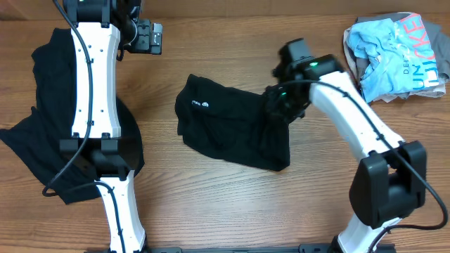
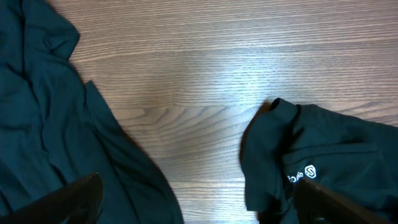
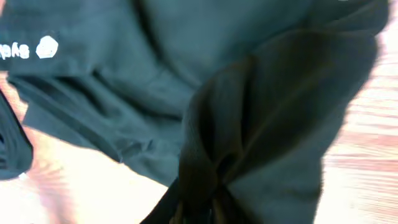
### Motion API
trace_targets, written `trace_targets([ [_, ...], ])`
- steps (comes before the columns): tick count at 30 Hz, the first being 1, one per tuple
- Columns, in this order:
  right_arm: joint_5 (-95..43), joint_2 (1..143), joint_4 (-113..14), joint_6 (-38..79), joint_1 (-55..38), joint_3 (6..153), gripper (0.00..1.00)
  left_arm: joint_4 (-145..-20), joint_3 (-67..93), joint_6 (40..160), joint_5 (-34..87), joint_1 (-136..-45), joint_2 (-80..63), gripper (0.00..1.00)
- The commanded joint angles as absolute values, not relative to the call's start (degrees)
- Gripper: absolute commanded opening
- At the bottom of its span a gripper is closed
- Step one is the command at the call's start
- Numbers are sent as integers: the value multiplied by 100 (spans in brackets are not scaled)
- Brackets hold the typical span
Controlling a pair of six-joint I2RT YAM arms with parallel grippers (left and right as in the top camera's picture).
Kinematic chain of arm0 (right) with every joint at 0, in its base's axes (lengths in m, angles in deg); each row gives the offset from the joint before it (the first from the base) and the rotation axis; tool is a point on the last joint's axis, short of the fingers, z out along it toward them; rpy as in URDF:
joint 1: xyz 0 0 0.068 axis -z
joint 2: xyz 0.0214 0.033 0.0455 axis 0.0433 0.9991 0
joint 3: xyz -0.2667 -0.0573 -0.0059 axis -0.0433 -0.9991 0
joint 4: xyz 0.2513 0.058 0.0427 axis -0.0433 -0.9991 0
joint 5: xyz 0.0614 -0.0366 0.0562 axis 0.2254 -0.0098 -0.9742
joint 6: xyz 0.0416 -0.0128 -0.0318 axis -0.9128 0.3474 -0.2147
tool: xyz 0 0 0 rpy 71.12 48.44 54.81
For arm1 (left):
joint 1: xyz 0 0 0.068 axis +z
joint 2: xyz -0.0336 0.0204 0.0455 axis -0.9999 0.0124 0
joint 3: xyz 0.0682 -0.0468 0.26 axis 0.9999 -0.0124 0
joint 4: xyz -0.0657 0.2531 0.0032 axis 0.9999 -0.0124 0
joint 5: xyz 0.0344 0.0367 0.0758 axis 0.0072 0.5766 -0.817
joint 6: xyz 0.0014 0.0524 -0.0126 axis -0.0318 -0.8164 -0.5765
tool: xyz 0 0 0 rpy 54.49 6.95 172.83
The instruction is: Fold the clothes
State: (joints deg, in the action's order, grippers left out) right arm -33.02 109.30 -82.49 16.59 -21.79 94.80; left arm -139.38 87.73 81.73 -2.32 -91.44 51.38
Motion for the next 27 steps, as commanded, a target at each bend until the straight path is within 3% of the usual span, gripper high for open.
trace_targets([
  [1,-2865,11111,-8323,1309,-2203,9528,16,-13971,8843,8071,-162,-9155,5002,100],
  [13,-2183,11192,-8839,1294,-1316,9531,14,-13978,8843,8055,-160,-9155,5002,100],
  [17,-2367,11190,-8961,1339,-1075,9531,4,-13980,8843,8057,-160,-9155,5002,100],
  [27,-2959,11190,-8760,1302,-1672,9531,4,-13980,8843,8057,-119,-9155,5002,100],
])
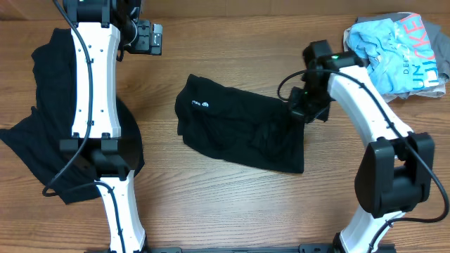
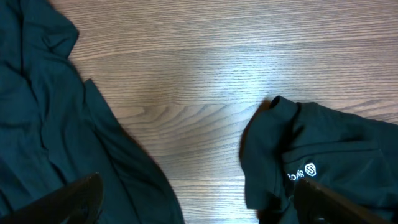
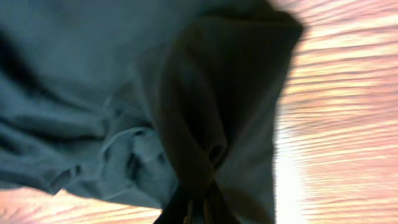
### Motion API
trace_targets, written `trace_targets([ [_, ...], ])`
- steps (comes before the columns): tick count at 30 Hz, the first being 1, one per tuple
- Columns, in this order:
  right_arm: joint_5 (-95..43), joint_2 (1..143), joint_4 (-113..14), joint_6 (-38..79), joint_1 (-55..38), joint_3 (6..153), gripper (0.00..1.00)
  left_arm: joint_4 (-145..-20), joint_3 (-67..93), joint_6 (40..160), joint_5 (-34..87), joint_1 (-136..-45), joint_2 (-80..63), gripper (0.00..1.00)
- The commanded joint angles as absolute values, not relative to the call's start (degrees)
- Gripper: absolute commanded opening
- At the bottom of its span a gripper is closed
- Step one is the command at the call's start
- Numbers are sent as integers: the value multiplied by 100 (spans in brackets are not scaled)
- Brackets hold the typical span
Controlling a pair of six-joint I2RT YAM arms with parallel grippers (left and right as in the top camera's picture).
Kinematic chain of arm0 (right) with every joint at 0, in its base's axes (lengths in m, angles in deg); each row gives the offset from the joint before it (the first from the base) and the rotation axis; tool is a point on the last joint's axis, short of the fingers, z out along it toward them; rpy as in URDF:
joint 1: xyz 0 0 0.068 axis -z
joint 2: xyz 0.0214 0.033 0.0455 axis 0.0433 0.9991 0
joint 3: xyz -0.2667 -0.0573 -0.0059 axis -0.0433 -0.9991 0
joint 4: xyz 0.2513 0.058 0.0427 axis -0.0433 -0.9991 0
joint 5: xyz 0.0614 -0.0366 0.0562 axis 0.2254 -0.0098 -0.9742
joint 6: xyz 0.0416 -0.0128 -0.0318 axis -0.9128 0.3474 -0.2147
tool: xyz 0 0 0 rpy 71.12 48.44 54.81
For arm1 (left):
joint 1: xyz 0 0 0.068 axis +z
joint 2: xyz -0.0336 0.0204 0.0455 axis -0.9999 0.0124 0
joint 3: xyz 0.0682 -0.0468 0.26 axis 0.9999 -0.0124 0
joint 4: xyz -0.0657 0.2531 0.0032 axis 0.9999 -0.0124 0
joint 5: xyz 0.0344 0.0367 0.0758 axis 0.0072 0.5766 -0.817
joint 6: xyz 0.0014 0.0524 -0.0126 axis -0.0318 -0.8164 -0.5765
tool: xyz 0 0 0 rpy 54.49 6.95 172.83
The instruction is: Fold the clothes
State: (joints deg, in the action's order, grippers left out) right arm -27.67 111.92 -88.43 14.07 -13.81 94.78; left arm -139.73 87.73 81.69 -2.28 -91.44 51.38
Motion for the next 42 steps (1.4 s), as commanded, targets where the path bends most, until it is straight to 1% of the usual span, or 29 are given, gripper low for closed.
trace_targets([
  [1,-2955,11190,-8703,1215,-1768,9531,4,-13978,8843,8057,-119,-9155,5002,100],
  [4,-2959,11190,-8476,1007,-1996,9531,4,-13973,8843,8057,-119,-9155,5002,100],
  [6,-2961,11190,-8301,902,-2142,9531,8,-13969,8843,8057,-119,-9155,5002,100],
  [8,-2975,11190,-8152,907,-2291,9531,19,-13969,8843,8057,-119,-9155,5002,100],
  [11,-3040,11190,-8126,1082,-2424,9546,40,-13969,8843,8057,-119,-9155,5002,100],
  [12,-3044,11186,-8224,1200,-2433,9576,45,-13969,8843,8057,-119,-9155,5002,100],
  [15,-2994,11184,-8640,1346,-2365,9723,49,-13969,8843,8057,-119,-9155,5002,100],
  [21,-2465,11122,-9385,1388,-1919,9797,49,-13971,8843,8057,-119,-9155,5002,100],
  [25,-2389,11122,-9553,1519,-1781,9780,49,-13971,8843,8060,-117,-9155,5002,100],
  [38,-2244,11125,-8797,1514,-1784,8811,47,-13973,8843,8060,-119,-9155,5002,100],
  [40,-2244,11125,-8614,1512,-1784,8698,42,-13973,8843,8060,-119,-9155,5002,100],
  [42,-2247,11127,-8452,1512,-1784,8628,34,-13975,8843,8057,-119,-9155,5002,100],
])
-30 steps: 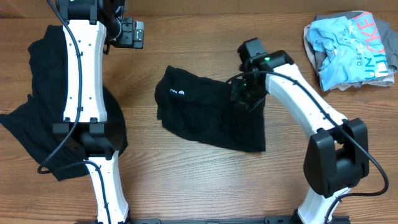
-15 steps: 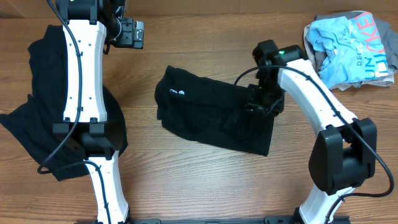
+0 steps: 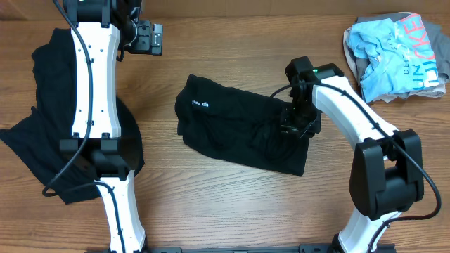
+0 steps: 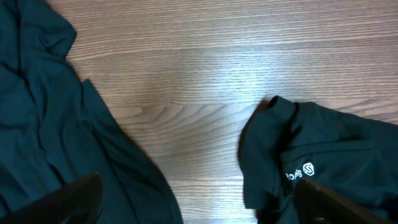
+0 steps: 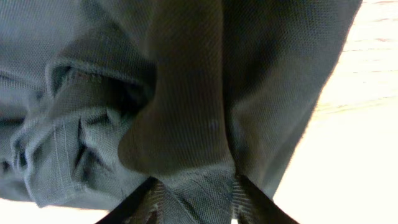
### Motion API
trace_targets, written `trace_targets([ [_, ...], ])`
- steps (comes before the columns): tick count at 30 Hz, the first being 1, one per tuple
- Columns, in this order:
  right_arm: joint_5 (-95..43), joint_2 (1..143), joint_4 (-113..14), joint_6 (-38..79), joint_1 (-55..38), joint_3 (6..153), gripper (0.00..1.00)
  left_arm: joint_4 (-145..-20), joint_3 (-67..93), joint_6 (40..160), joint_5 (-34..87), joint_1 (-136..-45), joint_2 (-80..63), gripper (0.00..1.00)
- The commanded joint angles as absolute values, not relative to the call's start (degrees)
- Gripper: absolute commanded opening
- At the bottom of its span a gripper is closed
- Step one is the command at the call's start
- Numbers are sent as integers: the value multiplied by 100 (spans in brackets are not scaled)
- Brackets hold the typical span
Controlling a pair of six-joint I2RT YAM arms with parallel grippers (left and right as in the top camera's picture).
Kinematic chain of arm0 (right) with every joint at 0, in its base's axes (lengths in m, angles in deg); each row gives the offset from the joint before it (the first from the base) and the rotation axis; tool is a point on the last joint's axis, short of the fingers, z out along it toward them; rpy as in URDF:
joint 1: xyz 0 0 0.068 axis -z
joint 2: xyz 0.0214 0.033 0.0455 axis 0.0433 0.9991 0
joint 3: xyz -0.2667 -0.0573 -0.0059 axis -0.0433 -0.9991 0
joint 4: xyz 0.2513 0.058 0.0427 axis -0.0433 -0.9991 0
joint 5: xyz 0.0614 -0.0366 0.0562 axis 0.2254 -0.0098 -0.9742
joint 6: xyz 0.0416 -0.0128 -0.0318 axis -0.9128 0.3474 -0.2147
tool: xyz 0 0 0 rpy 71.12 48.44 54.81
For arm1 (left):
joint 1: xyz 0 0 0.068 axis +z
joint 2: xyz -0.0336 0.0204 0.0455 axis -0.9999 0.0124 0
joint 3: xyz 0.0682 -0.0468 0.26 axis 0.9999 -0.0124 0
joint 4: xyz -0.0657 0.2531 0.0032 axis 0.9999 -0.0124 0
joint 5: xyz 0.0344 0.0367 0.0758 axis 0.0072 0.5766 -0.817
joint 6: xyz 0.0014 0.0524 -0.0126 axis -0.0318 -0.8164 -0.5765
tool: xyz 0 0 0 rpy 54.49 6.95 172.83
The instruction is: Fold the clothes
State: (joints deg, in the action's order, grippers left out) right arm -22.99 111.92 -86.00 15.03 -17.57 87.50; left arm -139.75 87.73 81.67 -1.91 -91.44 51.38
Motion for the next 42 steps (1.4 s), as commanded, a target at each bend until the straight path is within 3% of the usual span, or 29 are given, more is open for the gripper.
trace_targets([
  [1,-2247,11129,-8417,1512,-1784,8624,29,-13978,8843,8060,-119,-9155,5002,100],
  [2,-2247,11129,-8391,1510,-1784,8624,24,-13980,8843,8057,-119,-9155,5002,100],
  [4,-2249,11127,-8353,1488,-1784,8626,4,-13978,8843,8057,-119,-9155,5002,100],
  [15,-2572,10902,-8679,1436,-2087,9220,4,-13975,8843,8057,-119,-9155,5002,100],
  [32,-2850,11457,-7741,883,-2643,9275,4,-13971,8843,8057,-119,-9155,5002,100],
  [33,-2848,11492,-7704,885,-2643,9275,9,-13971,8843,8057,-119,-9155,5002,100],
  [34,-2850,11507,-7687,885,-2643,9275,20,-13971,8843,8057,-119,-9155,5002,100],
  [35,-2850,11514,-7700,891,-2643,9275,38,-13971,8843,8057,-119,-9155,5002,100],
  [36,-2856,11514,-7724,911,-2643,9275,43,-13971,8843,8060,-119,-9155,5002,100],
  [42,-3031,11212,-7999,1232,-2640,9281,45,-13971,8843,8057,-117,-9155,5002,100],
])
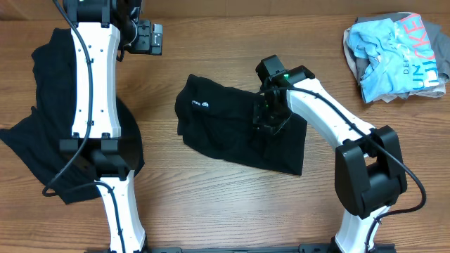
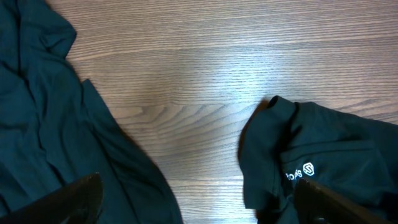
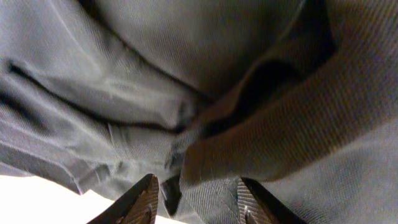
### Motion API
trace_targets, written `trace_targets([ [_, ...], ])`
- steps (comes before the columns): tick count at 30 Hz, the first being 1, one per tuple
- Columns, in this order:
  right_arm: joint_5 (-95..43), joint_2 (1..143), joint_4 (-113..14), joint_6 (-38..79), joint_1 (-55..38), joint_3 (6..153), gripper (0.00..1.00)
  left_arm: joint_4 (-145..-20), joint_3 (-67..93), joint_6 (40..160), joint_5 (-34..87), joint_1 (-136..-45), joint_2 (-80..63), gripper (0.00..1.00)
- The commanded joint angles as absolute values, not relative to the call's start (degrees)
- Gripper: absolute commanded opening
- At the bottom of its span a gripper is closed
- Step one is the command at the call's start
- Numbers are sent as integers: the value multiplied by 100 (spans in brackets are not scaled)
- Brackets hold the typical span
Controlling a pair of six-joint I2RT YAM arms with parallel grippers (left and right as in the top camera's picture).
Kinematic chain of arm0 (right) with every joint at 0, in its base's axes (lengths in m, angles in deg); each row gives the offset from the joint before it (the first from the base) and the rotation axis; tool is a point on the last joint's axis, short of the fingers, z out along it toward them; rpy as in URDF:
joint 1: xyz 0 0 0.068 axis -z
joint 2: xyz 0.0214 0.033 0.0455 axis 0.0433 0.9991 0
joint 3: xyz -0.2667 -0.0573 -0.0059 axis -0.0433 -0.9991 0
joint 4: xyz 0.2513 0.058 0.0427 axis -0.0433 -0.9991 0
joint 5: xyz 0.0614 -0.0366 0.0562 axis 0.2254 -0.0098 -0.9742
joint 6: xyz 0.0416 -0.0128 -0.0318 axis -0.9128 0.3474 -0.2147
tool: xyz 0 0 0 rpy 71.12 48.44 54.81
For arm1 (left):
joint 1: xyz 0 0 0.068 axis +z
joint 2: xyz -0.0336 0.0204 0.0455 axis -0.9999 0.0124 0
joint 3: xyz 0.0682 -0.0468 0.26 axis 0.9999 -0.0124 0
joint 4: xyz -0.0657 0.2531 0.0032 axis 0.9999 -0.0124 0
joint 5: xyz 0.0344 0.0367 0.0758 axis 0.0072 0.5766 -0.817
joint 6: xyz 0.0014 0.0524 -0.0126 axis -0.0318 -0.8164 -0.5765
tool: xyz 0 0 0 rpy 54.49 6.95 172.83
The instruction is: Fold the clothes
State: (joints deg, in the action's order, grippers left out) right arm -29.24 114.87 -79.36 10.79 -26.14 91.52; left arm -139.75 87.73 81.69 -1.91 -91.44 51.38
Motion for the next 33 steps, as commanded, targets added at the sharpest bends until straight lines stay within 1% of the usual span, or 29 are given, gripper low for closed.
trace_targets([
  [1,-2990,11118,-8047,1230,-2643,9281,45,-13971,8843,8060,-119,-9155,5002,100],
  [5,-2568,10895,-8336,1186,-2643,9279,45,-13969,8843,8060,-90,-9155,5002,100],
  [6,-2531,10895,-8362,1189,-2643,9270,44,-13969,8843,8057,-53,-9155,5002,100],
  [8,-2524,10897,-8259,1189,-2643,9152,35,-13969,8843,8060,45,-9155,5002,100],
  [11,-2559,10926,-8010,1178,-2702,8932,12,-13975,8841,8057,152,-9155,5004,100],
  [13,-2568,10972,-7822,1044,-2771,8768,4,-13975,8841,8057,178,-9155,5004,100],
  [18,-2854,11164,-7324,1014,-2968,8473,4,-13975,8841,8057,178,-9155,5004,100],
  [23,-2883,11262,-7263,1101,-3012,8481,4,-13973,8736,8057,194,-9155,5004,100],
  [26,-3145,11258,-7309,1377,-3012,8582,4,-13958,8533,8057,336,-9155,5004,100],
  [27,-3176,11229,-7355,1385,-3012,8639,7,-13936,8439,8057,358,-9155,5004,100],
  [29,-3173,11015,-7573,1479,-3010,8895,22,-13923,8198,7988,395,-9155,5004,100],
  [30,-3158,10904,-7682,1536,-3010,9028,34,-13910,8113,7898,452,-9155,5004,100],
  [32,-3147,10711,-7929,1637,-2981,9332,54,-13892,7923,7592,729,-9155,5004,100],
  [33,-3117,10631,-8065,1648,-2962,9496,66,-13868,7820,7441,887,-9155,5004,100],
])
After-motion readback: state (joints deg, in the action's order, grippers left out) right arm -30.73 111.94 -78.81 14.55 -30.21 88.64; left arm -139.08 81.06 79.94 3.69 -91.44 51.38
